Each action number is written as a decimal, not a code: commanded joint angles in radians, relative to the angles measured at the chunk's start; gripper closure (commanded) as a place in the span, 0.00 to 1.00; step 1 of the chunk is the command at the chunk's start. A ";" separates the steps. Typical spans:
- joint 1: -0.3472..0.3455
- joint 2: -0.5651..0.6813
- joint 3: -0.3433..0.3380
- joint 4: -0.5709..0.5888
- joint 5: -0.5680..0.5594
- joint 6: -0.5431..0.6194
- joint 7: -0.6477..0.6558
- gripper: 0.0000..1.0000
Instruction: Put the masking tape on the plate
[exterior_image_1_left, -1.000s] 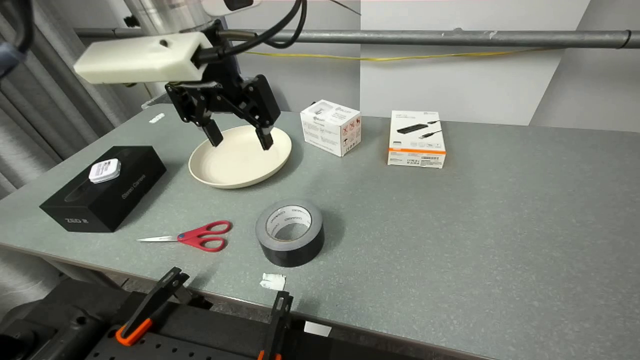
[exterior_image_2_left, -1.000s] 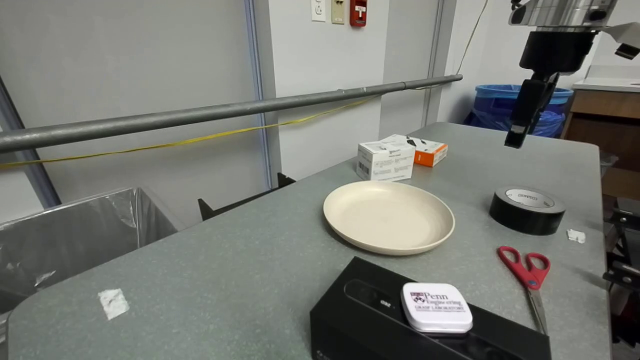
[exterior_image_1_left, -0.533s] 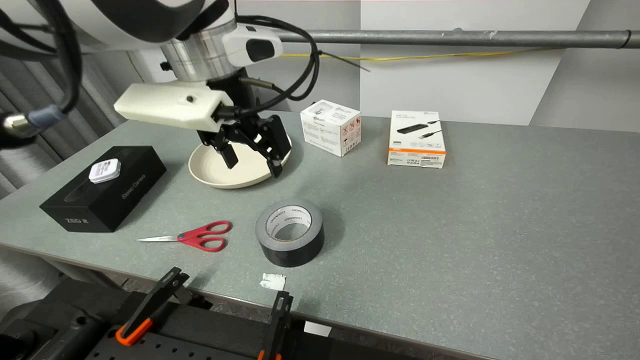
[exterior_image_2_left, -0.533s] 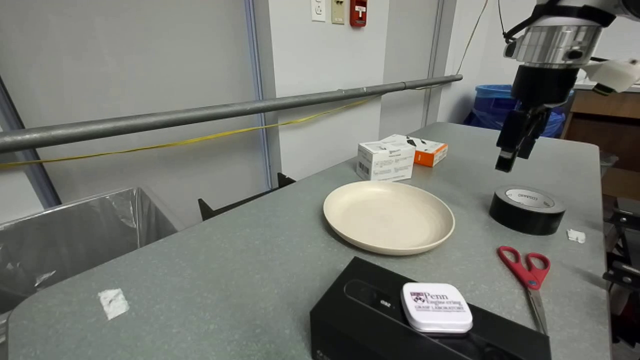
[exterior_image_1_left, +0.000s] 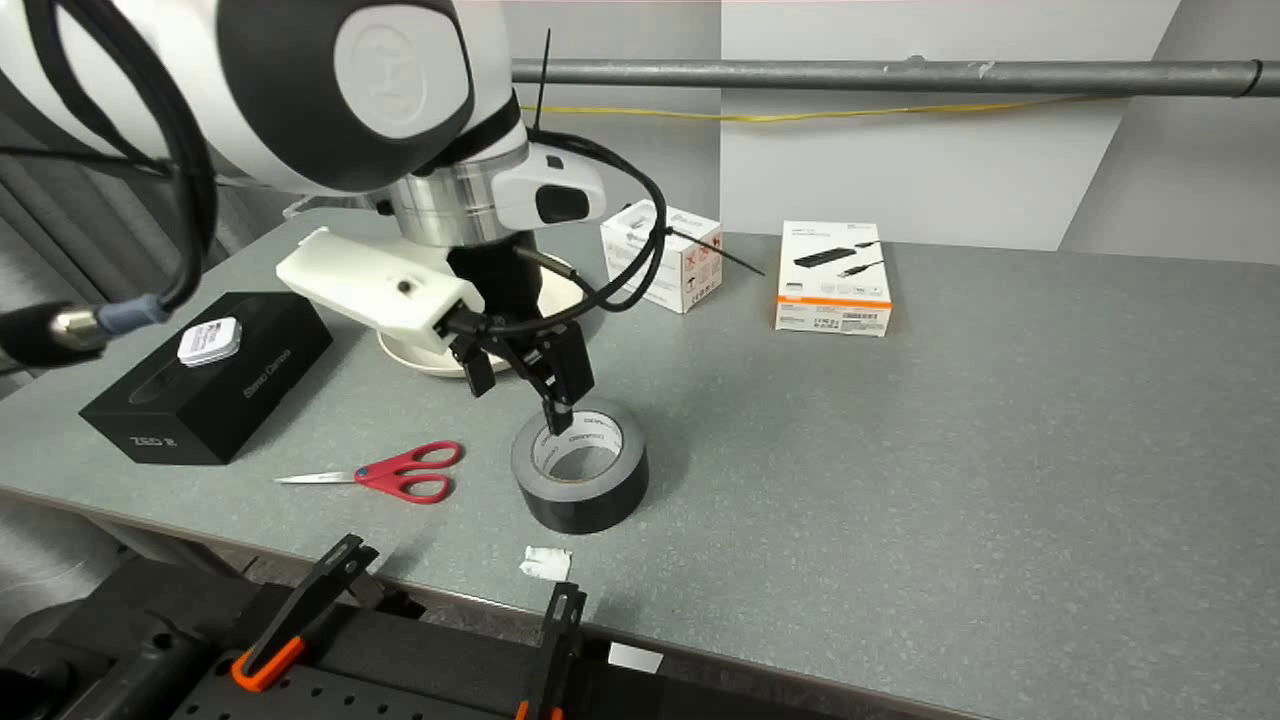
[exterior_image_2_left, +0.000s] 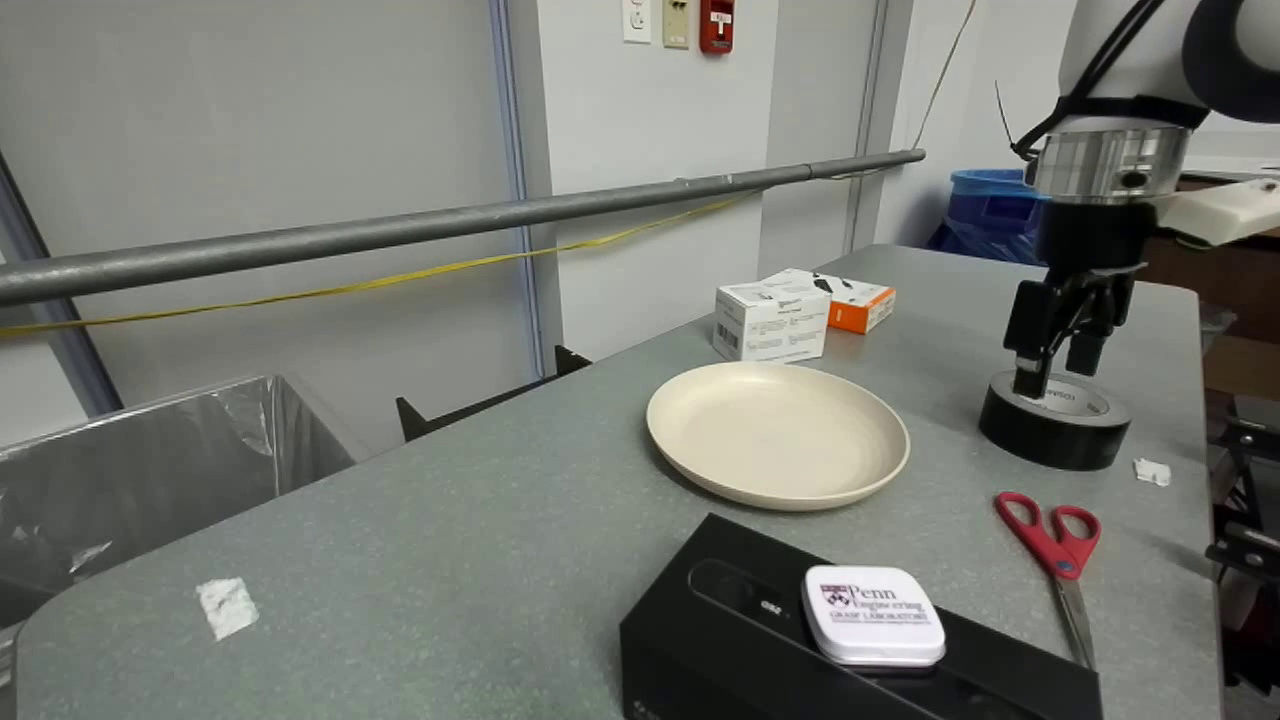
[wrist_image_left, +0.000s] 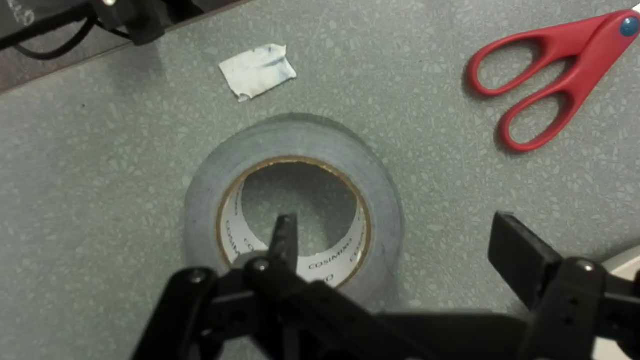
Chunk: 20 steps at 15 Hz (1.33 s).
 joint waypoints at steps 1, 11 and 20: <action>0.008 0.077 0.002 0.001 0.091 0.083 -0.015 0.00; 0.006 0.198 0.058 0.003 0.194 0.273 -0.027 0.58; 0.082 0.065 0.050 -0.028 0.131 0.325 -0.010 0.94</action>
